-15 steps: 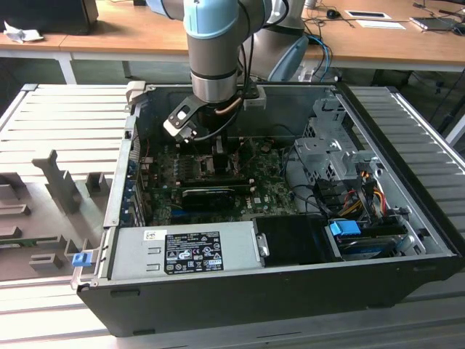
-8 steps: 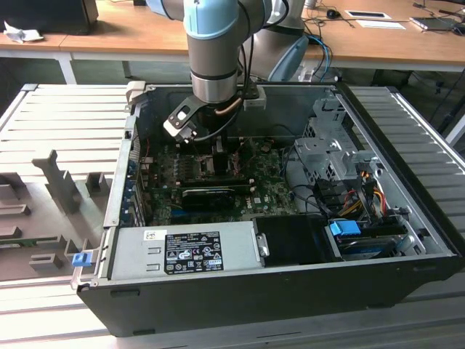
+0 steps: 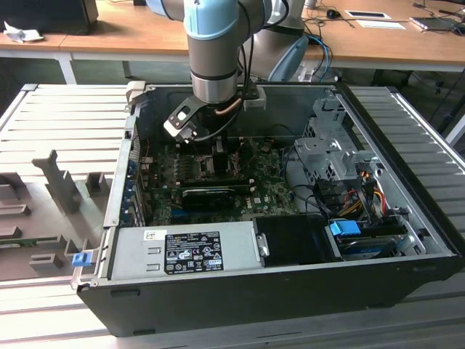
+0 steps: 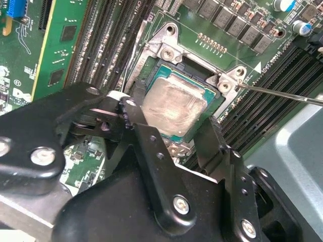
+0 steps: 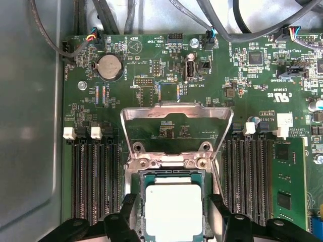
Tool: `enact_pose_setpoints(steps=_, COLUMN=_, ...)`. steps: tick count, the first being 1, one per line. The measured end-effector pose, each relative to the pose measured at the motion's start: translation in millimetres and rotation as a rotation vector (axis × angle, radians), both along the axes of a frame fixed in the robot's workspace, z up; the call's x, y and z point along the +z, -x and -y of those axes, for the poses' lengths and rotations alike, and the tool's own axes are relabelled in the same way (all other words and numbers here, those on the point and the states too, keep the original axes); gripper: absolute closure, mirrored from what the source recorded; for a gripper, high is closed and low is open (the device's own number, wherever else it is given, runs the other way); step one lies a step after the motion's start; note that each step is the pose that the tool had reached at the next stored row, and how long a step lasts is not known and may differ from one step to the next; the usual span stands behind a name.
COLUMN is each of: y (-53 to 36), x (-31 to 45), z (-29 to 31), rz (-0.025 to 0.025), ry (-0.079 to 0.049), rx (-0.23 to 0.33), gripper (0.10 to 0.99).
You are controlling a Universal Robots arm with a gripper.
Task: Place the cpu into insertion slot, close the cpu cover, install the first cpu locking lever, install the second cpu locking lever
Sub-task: 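Place the cpu into insertion slot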
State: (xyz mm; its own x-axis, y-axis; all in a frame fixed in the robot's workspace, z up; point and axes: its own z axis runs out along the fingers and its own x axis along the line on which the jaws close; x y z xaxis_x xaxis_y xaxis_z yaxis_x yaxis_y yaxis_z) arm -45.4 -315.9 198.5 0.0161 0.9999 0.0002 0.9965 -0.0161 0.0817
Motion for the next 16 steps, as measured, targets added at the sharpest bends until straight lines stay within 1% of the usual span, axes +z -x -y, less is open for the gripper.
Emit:
enact_pose_setpoints(steps=1, y=-1.2, x=-0.1, z=-0.1, rz=0.0, ry=0.0, rx=0.0, gripper=0.51)
enact_pose_setpoints(steps=7, y=-1.5, x=-0.1, z=-0.1, rz=0.0, ry=0.0, rx=0.0, gripper=0.51)
enact_pose_setpoints(steps=9, y=-1.5, x=0.0, z=-0.2, rz=0.0, ry=0.0, rx=0.0, gripper=0.494)
enact_pose_setpoints(steps=10, y=-1.5, x=0.6, z=-0.1, rz=-0.0001, ry=0.0, rx=0.0, gripper=0.435)
enact_pose_setpoints(steps=12, y=-1.5, x=4.1, z=-0.1, rz=0.0, ry=0.0, rx=0.0, gripper=0.435)
enact_pose_setpoints(steps=13, y=-1.5, x=10.1, z=-0.1, rz=-0.0001, ry=0.0, rx=0.0, gripper=0.435)
enact_pose_setpoints(steps=14, y=-1.5, x=12.3, z=-0.1, rz=-0.0002, ry=0.0, rx=0.0, gripper=0.514)
enact_pose_setpoints(steps=15, y=-1.5, x=13.6, z=-0.1, rz=-0.0003, ry=0.0, rx=0.0, gripper=0.639)
enact_pose_setpoints(steps=16, y=-1.5, x=15.3, z=-0.1, rz=-0.0003, ry=0.0, rx=0.0, gripper=0.698)
